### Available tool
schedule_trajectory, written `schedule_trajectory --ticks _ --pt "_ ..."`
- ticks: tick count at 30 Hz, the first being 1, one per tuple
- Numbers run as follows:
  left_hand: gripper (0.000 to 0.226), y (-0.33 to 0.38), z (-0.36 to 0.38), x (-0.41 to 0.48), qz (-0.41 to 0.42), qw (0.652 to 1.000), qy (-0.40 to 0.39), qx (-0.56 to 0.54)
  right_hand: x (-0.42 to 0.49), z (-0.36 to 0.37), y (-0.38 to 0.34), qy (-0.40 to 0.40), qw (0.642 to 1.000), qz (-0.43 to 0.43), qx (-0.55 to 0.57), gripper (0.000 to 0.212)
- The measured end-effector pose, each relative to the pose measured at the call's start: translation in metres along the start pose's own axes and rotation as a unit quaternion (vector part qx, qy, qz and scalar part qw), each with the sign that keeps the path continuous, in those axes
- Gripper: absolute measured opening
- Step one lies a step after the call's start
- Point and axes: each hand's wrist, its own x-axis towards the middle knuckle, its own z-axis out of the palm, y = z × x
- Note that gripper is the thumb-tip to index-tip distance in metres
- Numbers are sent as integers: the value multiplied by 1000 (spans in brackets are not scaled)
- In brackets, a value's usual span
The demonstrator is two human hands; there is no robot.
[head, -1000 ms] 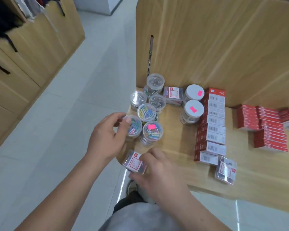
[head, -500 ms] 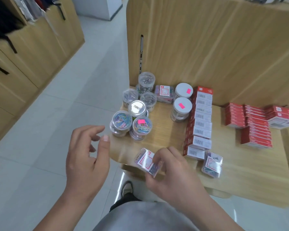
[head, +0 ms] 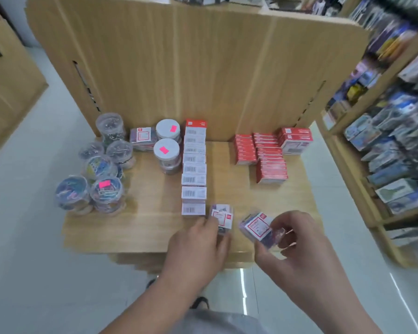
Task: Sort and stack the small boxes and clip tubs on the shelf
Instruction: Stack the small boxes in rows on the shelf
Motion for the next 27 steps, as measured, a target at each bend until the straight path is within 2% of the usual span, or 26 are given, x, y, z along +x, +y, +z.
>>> schedule_trajectory --ticks 4,6,9,12,15,17,19,21,23,25,27 --pt "56 11 12 13 -72 996 -25 55 0 -3 20 2 1000 11 8 39" --pt "52 15 17 15 -72 996 -16 45 1 -2 28 -4 1000 15 14 38" --pt "37 13 16 0 -51 998 0 -40 5 0 39 -26 999 22 22 39" --pt "36 3 4 -30 -51 987 32 -146 10 4 51 -59 998 6 11 43" --pt "43 -5 -14 -44 15 976 41 -212 18 17 61 -120 992 -5 28 43" --pt "46 -10 -17 -39 86 981 12 -175 24 30 64 -160 986 -29 45 47" --pt "46 -14 -11 -31 125 981 -41 -143 28 42 66 -183 979 -59 61 62" --pt "47 -18 -1 -27 137 979 -59 -137 30 47 70 -192 976 -77 76 79" --pt "48 -20 8 -23 141 978 -45 -144 31 46 74 -199 972 -103 75 91" --pt "48 -20 14 -20 132 976 -33 -171 32 44 77 -206 966 -132 82 95" --pt "45 -19 17 -18 118 973 -25 -197 35 45 79 -213 961 -143 104 90"
